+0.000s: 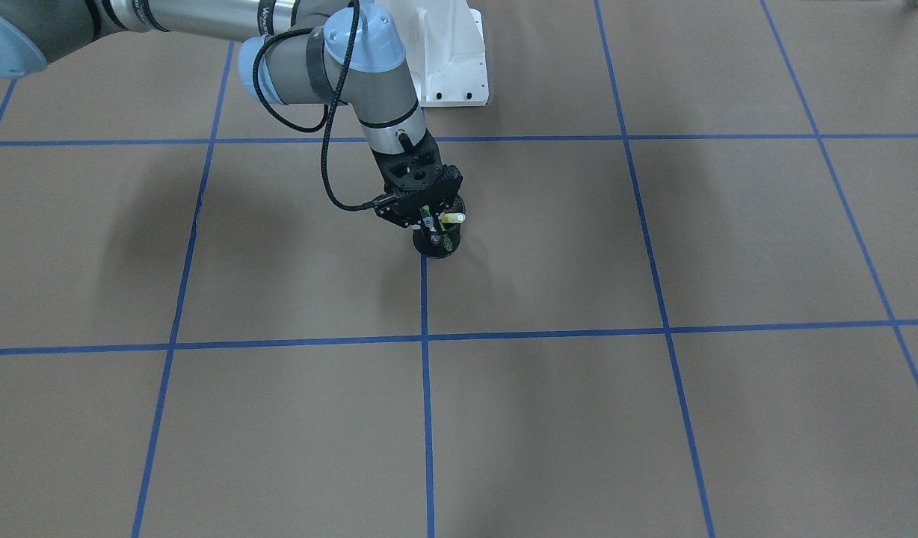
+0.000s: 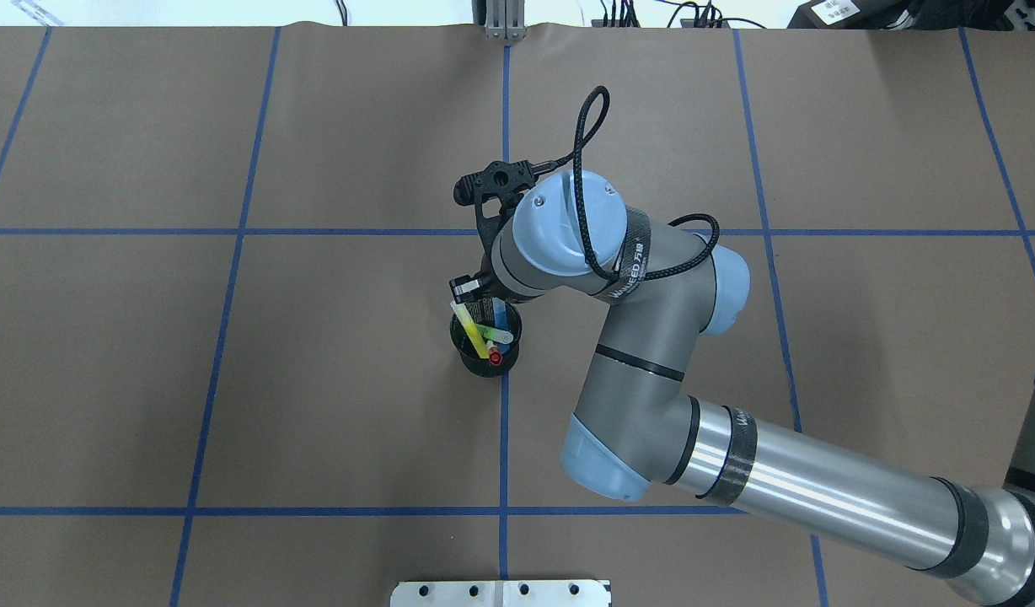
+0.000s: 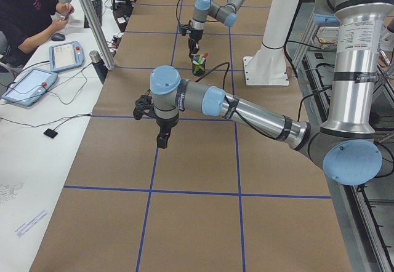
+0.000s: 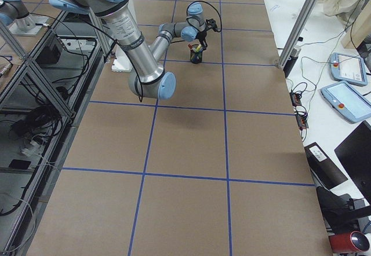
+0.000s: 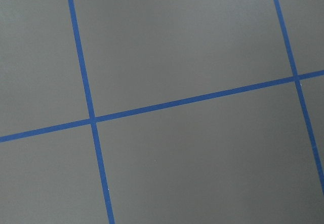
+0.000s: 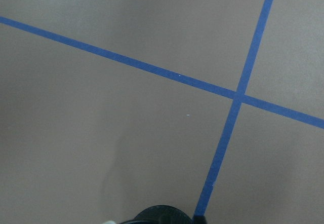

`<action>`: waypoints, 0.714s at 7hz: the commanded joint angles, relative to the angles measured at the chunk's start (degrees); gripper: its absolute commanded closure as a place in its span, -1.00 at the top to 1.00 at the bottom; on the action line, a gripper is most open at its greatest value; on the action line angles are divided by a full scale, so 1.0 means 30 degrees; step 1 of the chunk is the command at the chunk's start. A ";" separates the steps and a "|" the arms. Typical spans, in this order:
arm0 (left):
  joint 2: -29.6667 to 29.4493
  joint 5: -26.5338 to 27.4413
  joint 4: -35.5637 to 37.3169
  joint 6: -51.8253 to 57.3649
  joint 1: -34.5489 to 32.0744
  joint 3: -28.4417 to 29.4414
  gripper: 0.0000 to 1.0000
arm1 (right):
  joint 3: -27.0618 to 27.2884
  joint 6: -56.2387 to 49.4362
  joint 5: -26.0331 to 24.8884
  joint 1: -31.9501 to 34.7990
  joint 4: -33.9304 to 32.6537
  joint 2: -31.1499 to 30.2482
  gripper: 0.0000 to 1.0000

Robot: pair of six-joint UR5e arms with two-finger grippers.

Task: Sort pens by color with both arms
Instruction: 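Close the right gripper on the blue marker's cap, then lift the blue marker out of the cup with the right gripper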

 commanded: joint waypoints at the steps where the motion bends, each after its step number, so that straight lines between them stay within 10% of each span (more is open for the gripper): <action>1: 0.0009 0.0000 0.0000 0.0000 0.0000 0.0001 0.98 | 0.0389 0.0003 0.0775 0.0270 -0.0201 -0.0003 -0.77; 5: -0.0021 0.0000 0.0029 -0.0029 0.0029 0.0001 0.98 | 0.1357 -0.0201 0.3060 0.2317 -0.1374 0.0084 -0.77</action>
